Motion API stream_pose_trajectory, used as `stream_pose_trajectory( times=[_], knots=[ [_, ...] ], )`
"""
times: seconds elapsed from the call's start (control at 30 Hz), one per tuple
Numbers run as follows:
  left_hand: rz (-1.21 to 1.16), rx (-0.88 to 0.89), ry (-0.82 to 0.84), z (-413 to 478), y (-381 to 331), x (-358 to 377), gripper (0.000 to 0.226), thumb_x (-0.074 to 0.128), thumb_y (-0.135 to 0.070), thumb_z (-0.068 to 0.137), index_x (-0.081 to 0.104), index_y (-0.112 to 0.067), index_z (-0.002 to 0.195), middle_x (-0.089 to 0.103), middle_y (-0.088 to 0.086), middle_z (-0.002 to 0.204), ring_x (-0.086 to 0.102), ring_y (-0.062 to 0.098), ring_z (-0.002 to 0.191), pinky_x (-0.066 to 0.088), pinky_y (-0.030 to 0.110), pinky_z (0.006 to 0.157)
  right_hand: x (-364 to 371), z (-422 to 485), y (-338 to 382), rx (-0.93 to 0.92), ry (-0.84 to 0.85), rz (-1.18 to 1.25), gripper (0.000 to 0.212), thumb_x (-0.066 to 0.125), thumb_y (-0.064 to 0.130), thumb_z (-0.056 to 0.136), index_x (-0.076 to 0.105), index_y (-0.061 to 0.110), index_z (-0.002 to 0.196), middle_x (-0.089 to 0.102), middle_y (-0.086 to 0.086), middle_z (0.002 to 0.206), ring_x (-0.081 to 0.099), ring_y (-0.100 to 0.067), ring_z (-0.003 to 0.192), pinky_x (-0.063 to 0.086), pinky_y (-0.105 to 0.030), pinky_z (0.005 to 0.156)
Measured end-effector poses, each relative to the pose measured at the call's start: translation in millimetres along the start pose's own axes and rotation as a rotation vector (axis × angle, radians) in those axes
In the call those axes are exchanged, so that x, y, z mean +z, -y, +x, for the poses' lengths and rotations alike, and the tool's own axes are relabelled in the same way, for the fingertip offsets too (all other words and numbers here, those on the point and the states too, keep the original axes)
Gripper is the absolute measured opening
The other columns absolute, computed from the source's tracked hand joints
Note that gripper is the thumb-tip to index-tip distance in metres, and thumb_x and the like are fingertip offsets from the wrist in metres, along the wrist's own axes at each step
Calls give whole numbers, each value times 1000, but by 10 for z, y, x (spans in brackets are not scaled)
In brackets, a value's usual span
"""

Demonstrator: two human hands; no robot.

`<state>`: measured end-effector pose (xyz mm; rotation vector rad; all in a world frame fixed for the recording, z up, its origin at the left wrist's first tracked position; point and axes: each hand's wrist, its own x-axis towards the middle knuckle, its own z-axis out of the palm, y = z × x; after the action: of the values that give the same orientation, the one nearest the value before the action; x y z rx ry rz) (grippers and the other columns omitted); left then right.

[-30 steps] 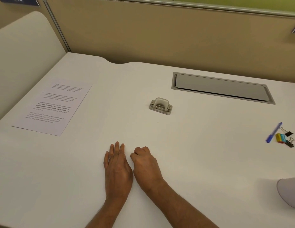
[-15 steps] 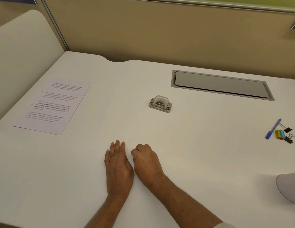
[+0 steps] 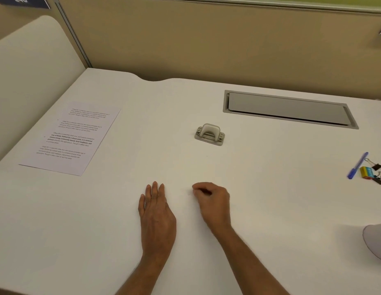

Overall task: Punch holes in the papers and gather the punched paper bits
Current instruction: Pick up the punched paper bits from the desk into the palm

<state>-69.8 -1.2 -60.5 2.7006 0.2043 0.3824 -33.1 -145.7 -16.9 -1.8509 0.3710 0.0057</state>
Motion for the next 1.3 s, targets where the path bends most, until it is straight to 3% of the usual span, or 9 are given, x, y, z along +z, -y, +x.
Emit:
stream_pose_trajectory(
  times=[0.17,0.23,0.33,0.53,0.73,0.9,1.03,1.17,1.3],
  knots=[
    [16,6,-5,7,-4,7,46,34,-8,97,48,-3,141,46,16,150,35,28,144,28,49,118,-236,-93,31,551,61,1042,18,75,-12,72,80,-1,86,78,-14,88,75,-21,81,61,-25,72],
    [-1,3,-10,12,-5,4,45,34,-10,99,49,-3,141,46,15,150,35,27,145,28,49,118,-296,-164,26,657,126,1344,29,71,-14,69,74,-9,97,73,-19,87,72,-28,81,63,-29,70],
    [-21,3,-9,10,-28,-13,45,34,-12,100,50,-3,141,47,15,149,36,27,144,29,49,118,-364,-254,19,675,236,1553,19,64,-17,73,73,-9,88,67,-20,84,67,-33,78,63,-30,65],
    [-116,18,23,26,-79,-67,41,40,-24,99,59,-13,134,51,7,147,35,22,145,23,47,120,-450,-339,-115,595,310,1617,37,82,-24,53,72,-8,86,63,-20,85,64,-34,78,61,-30,65],
    [-245,81,35,81,-74,-55,28,67,-26,91,70,-24,119,58,-3,140,39,16,142,25,47,117,-421,-334,-180,573,306,1633,29,74,-20,56,67,-5,79,57,-17,79,60,-31,72,56,-31,61],
    [-270,104,65,144,-85,-33,25,71,-32,88,72,-31,113,58,-7,140,38,13,142,24,47,117,-379,-310,-198,577,247,1603,10,56,-9,71,61,0,73,52,-13,74,52,-27,67,48,-30,59],
    [-303,104,73,197,-117,-11,17,73,-32,86,74,-33,103,59,-10,138,37,9,142,22,45,117,-389,-295,-239,590,237,1622,11,51,2,82,59,2,75,47,-10,73,47,-24,67,43,-29,56],
    [-355,79,77,240,-164,0,8,74,-30,85,74,-34,92,60,-13,136,36,6,141,19,43,118,-397,-256,-223,604,229,1587,24,61,20,92,58,5,73,45,-5,69,43,-19,63,40,-27,56],
    [-349,91,88,262,-206,-6,8,74,-26,86,74,-33,89,60,-13,136,36,8,142,20,47,118,-382,-243,-185,576,228,1583,31,83,-3,72,53,8,74,43,-3,71,45,-16,64,42,-24,55]
  ],
)
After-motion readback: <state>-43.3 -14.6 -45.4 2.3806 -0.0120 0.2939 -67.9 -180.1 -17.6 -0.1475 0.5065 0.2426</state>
